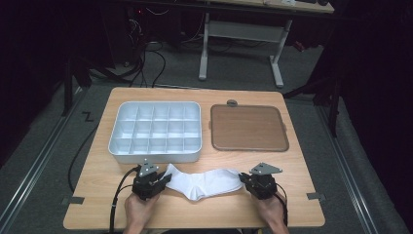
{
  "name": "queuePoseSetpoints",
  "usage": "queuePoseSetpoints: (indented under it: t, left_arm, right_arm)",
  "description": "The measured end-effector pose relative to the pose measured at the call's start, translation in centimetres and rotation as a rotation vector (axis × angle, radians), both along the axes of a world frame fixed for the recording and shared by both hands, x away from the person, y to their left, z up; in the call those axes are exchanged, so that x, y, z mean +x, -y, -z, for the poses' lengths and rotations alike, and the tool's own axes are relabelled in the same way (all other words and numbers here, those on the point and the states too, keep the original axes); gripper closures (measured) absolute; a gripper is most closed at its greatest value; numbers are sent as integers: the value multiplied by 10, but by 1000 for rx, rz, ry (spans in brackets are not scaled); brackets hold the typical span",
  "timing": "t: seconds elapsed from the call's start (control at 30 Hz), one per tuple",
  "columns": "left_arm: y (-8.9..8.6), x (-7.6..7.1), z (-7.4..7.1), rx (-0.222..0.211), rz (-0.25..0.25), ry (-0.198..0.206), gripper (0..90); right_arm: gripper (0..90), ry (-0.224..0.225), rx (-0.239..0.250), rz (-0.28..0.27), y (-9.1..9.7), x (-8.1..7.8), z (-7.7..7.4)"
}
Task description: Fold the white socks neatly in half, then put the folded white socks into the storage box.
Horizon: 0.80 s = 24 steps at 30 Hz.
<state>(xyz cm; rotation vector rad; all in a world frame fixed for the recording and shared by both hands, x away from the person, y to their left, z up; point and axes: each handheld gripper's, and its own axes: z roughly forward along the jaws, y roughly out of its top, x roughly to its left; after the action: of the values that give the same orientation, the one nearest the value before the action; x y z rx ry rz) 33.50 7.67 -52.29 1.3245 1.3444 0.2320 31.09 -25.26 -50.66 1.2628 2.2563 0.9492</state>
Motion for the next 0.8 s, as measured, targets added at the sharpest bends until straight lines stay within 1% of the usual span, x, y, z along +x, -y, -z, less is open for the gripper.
queuePoseSetpoints:
  t: [0.1, 0.13, 0.17, 0.2, 0.23, 0.27, 0.3, 0.33, 0.47, 0.57, 0.6, 0.67, 0.7, 0.73, 0.77, 0.8]
  left_arm:
    - [4, 0, 1, 1, 4, 2, 763]
    - [6, -1, 2, 11, 8, 5, 763]
    - [10, -2, 4, 30, 16, 9, 755]
    - [10, -2, 4, 30, 16, 9, 752]
    - [14, -3, 6, 46, 19, 20, 749]
    - [14, -3, 6, 46, 19, 20, 746]
    - [17, -3, 9, 70, 24, 26, 744]
    - [17, -3, 9, 70, 24, 26, 742]
    - [20, -2, 12, 100, 21, 30, 734]
    - [19, -1, 13, 103, 18, 23, 690]
    - [18, 0, 12, 105, 13, 23, 690]
    - [15, 2, 12, 104, 5, 18, 649]
    - [13, 2, 11, 103, -4, 18, 578]
    - [10, 3, 8, 80, -23, 6, 533]
    - [10, 3, 8, 80, -23, 6, 492]
    - [8, 4, 7, 67, -30, 2, 492]
  right_arm:
    - [859, -8, 0, 11, 4, 0, 2]
    - [859, -11, 0, 17, 5, -1, 3]
    - [858, -16, -5, 26, 9, -1, 4]
    - [858, -16, -5, 26, 9, -1, 4]
    - [858, -21, -8, 38, 11, -1, 5]
    - [858, -21, -8, 38, 11, -1, 5]
    - [858, -29, -9, 45, 14, -1, 6]
    - [858, -29, -9, 45, 14, -1, 6]
    - [857, -35, -13, 45, 17, 1, 10]
    - [850, -38, -8, 48, 17, 1, 12]
    - [850, -38, -8, 48, 17, 1, 12]
    - [838, -38, 1, 51, 16, 1, 12]
    - [777, -31, 6, 56, 16, 0, 11]
    - [757, -26, 10, 59, 16, 0, 10]
    - [757, -26, 10, 59, 16, 0, 10]
    - [743, -22, 15, 59, 16, -1, 9]
